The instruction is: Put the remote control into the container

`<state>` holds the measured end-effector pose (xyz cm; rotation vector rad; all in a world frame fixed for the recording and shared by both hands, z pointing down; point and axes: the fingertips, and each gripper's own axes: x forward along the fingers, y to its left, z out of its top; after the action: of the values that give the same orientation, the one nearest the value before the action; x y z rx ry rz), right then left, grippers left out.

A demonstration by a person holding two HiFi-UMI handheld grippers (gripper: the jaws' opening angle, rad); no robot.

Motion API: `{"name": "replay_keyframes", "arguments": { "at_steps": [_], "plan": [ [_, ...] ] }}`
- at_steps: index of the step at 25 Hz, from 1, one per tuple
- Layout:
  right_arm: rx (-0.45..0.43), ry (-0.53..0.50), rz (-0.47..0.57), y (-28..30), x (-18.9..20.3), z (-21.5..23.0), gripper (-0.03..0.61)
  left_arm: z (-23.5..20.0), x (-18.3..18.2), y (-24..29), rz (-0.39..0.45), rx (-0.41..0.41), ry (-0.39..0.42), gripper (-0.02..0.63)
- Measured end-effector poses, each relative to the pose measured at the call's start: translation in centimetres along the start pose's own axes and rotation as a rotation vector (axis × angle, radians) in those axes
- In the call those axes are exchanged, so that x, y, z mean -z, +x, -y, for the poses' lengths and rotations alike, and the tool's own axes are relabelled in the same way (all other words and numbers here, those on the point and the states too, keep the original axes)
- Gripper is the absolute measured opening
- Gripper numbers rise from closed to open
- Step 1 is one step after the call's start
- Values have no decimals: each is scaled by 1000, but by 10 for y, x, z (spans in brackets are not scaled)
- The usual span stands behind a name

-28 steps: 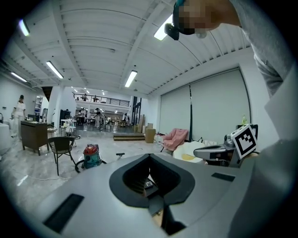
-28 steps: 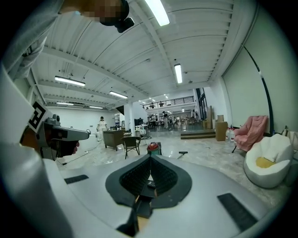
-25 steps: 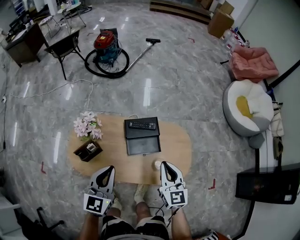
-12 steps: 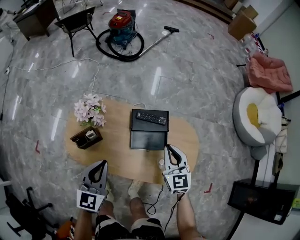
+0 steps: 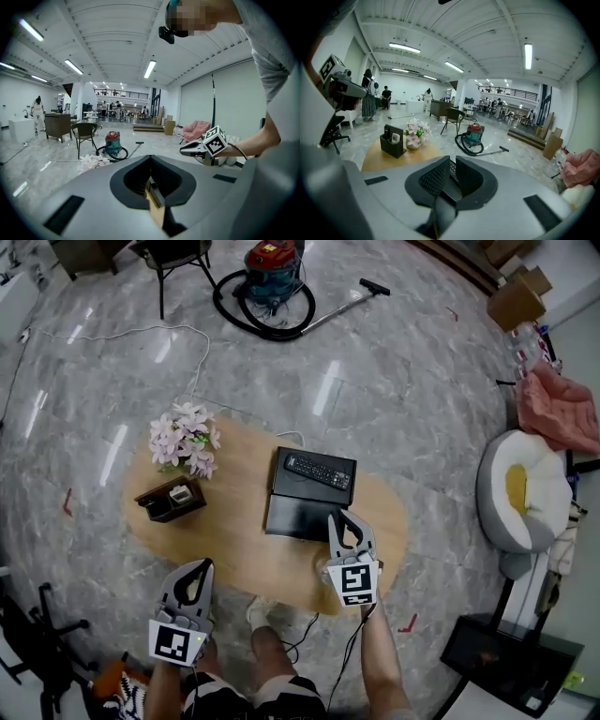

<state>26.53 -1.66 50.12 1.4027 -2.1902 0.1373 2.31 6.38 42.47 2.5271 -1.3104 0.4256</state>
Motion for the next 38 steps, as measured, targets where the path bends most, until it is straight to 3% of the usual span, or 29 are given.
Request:
{"name": "replay_keyframes", "arguments": {
  "at_steps": [10,22,38],
  "plan": [
    [-99,-99,-85,56,21,5,85,-23,6,16,-6,-66,-32,8],
    [-260,-266,-265,126,78,7,161,-40,29,32,-33,-135,-90,8],
    [-363,-342,-403,165,118,18,206,-53,50,39,-73,-178,-137,8]
  ]
}}
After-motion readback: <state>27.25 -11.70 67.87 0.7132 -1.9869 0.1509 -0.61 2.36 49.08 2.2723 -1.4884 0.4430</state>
